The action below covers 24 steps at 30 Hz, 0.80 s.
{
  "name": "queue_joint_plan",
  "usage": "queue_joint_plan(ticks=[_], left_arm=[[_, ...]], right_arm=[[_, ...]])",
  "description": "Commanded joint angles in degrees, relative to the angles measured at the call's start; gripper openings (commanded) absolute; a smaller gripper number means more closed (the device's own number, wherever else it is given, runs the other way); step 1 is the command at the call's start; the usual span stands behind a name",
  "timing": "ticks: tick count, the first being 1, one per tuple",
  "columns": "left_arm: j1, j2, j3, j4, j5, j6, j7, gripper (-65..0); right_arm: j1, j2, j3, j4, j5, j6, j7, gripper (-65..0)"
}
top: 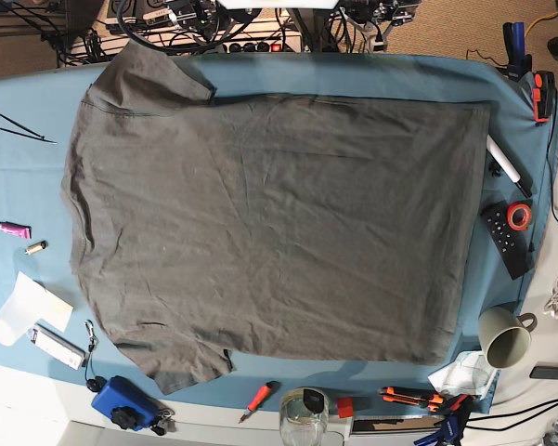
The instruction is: Fold the T-shirt properly
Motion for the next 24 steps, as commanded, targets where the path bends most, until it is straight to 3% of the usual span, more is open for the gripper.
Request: queue_joint_plan(ticks=[1, 12, 24], left_arm=[[-0.04, 0.59, -0.02, 0.17, -0.24, -0.74, -0.02, -65.0], [0.04, -0.02, -0.02, 0.17, -0.22, -0.76, 0.22, -65.0], [6.4, -6.25, -0.02, 4.81, -0.96, -0.76, 4.76, -65.0]], right_arm=[[-0.11, 0.15, 0.13, 0.42, 0.48, 0.28, -0.57, -65.0], [-0.13, 1.42, 0.13, 0.46, 0.48, 0.31, -2.1, -65.0], [-3.28, 7.56, 0.11, 5.29, 0.57, 0.37, -5.22, -65.0]])
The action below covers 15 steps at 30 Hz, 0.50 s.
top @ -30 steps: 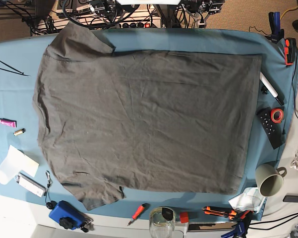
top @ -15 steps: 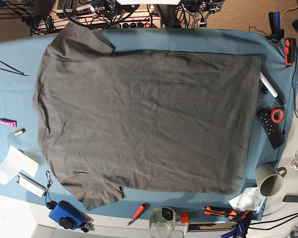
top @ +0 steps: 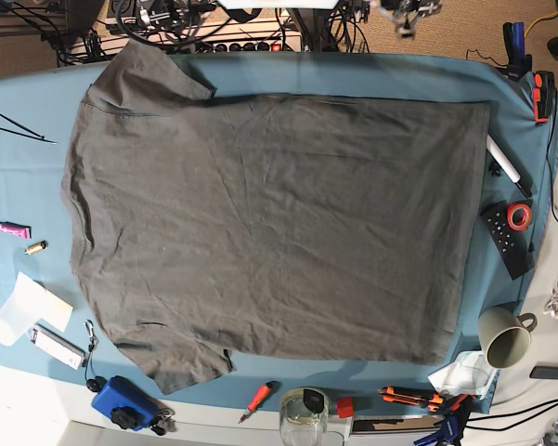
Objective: Fold the T-shirt properly
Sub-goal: 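Reach the right gripper to the shirt's shoulder corner and grasp it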
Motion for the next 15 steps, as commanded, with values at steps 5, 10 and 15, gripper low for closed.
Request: queue_joint_plan(ticks=[5, 10, 15], left_arm=[[7.78, -3.56, -0.02, 7.45, -8.44, -0.33, 1.36, -65.0], [15.65, -6.1, -0.02, 16.85, -13.57, -0.35, 2.99, -65.0], [24.81, -7.96, -0.02, 28.57, -21.75, -0.33, 9.2, -65.0]], right_arm=[[-6.23, 3.76, 0.11, 9.64, 4.35, 0.15, -0.31, -65.0], [-12.57, 6.27, 0.13, 18.97, 5.7, 0.13, -0.39, -65.0], [-19.15, 7.96, 0.24, 27.39, 5.7, 0.13, -1.07, -65.0]])
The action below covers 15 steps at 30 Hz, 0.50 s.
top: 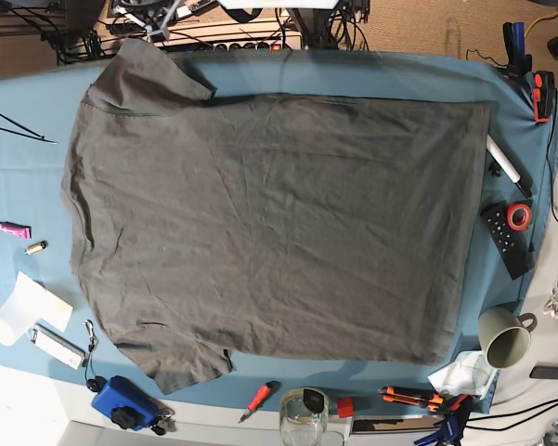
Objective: Fold the T-shirt properly
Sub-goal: 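Reach the right gripper to the shirt's shoulder corner and grasp it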
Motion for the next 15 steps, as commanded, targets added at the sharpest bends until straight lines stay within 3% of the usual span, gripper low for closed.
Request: queue_joint_plan(ticks=[1, 8, 15], left_arm=[[2.99, -1.11, -0.17, 2.49, -1.2, 0.09, 0.94, -65.0], [17.14, -1.75, -0.22, 21.05, -7.32, 0.0, 2.38, -65.0], [27.76, -1.66, -0.22, 40.41, -8.0, 0.09, 6.01, -65.0]], right_arm=[[-2.03, 0.83, 0.11, 1.97, 0.24, 0.2, -0.44, -65.0], [-12.96, 1.4, 0.83, 16.83, 0.22, 0.22, -1.2, -65.0], [-23.45, 1.33, 5.92, 36.52, 0.22, 0.22, -1.36, -65.0]])
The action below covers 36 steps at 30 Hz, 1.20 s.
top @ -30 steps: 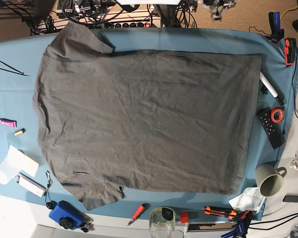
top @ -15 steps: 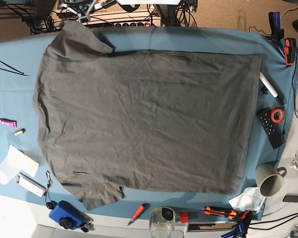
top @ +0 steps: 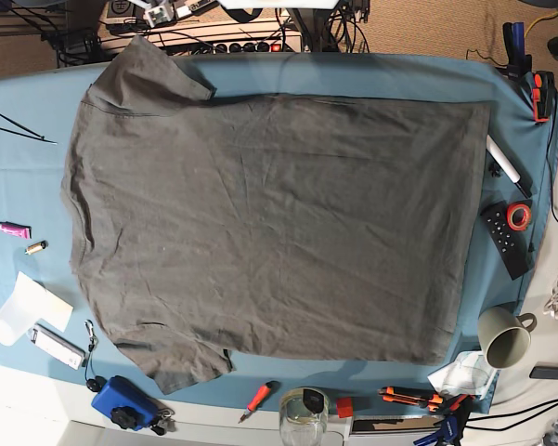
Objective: Fold the T-shirt properly
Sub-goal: 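Reach the right gripper to the shirt's shoulder corner and grasp it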
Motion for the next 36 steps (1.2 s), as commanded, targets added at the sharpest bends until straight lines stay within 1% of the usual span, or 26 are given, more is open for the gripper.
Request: queue_joint_plan(ticks=[1, 5, 7, 12, 16, 18, 20, 25, 26, 27, 30, 31, 32, 36], left_arm=[[2.38, -0.39, -0.28, 2.89, 0.04, 0.04, -0.11, -65.0], [6.27, -0.39, -0.28, 11.78, 0.13, 0.09, 1.07, -65.0], [7.72, -0.37, -0.28, 15.41, 0.11, 0.07, 2.4, -65.0], [9.38, -0.39, -0.28, 20.41, 0.15, 0.07, 2.6, -65.0], [9.35, -0.39, -0.28, 20.98, 0.15, 0.07, 2.6, -65.0], [9.35, -0.39, -0.28, 20.98, 0.15, 0.07, 2.6, -65.0], [9.35, -0.39, -0.28, 20.98, 0.15, 0.07, 2.6, -65.0], [9.31, -0.39, -0.28, 20.98, 0.13, 0.07, 2.51, -65.0], [9.2, -0.42, -0.28, 20.98, 0.13, 0.04, 2.47, -65.0], [9.05, -0.42, -0.28, 21.03, 0.13, 0.04, 2.4, -65.0], [9.05, -0.42, -0.28, 21.03, 0.11, 0.04, 2.43, -65.0], [9.07, -0.42, -0.28, 21.03, 0.13, 0.04, 2.43, -65.0], [9.05, -0.42, -0.28, 21.03, 0.11, 0.04, 2.43, -65.0], [9.05, -0.42, -0.28, 21.03, 0.11, 0.04, 2.43, -65.0]], right_arm=[[-1.64, 0.46, 1.49, 3.21, 0.31, -0.11, 0.9, -65.0], [-4.79, 0.33, 5.79, 12.37, 1.73, -0.11, 0.33, -65.0], [-5.4, 0.33, 7.52, 16.24, 2.05, -0.11, -1.64, -65.0], [-5.42, -0.15, 9.9, 24.98, 2.21, -0.17, -11.37, -65.0], [-5.42, -3.13, 11.37, 32.87, 5.35, -0.15, -21.51, -65.0], [-5.42, -4.63, 11.96, 36.83, 6.29, -0.09, -25.0, -65.0], [-5.42, -5.38, 12.15, 38.82, 6.12, -0.07, -26.27, -65.0], [-5.38, -5.38, 12.13, 38.82, 6.03, 0.15, -27.96, -65.0], [-5.42, -5.38, 12.13, 38.82, 5.9, 0.15, -28.33, -62.8], [-5.38, -5.38, 12.13, 38.82, 5.44, 0.15, -28.68, -58.5], [-5.4, -5.4, 12.13, 38.82, 3.21, 0.11, -28.92, -41.4], [-5.4, -5.4, 12.13, 38.82, 2.95, -0.02, -28.92, -37.0], [-5.4, -5.42, 12.13, 38.82, 2.78, -0.24, -28.94, -35.3], [-5.38, -5.4, 12.13, 38.82, 2.8, -0.57, -27.98, -35.4]])
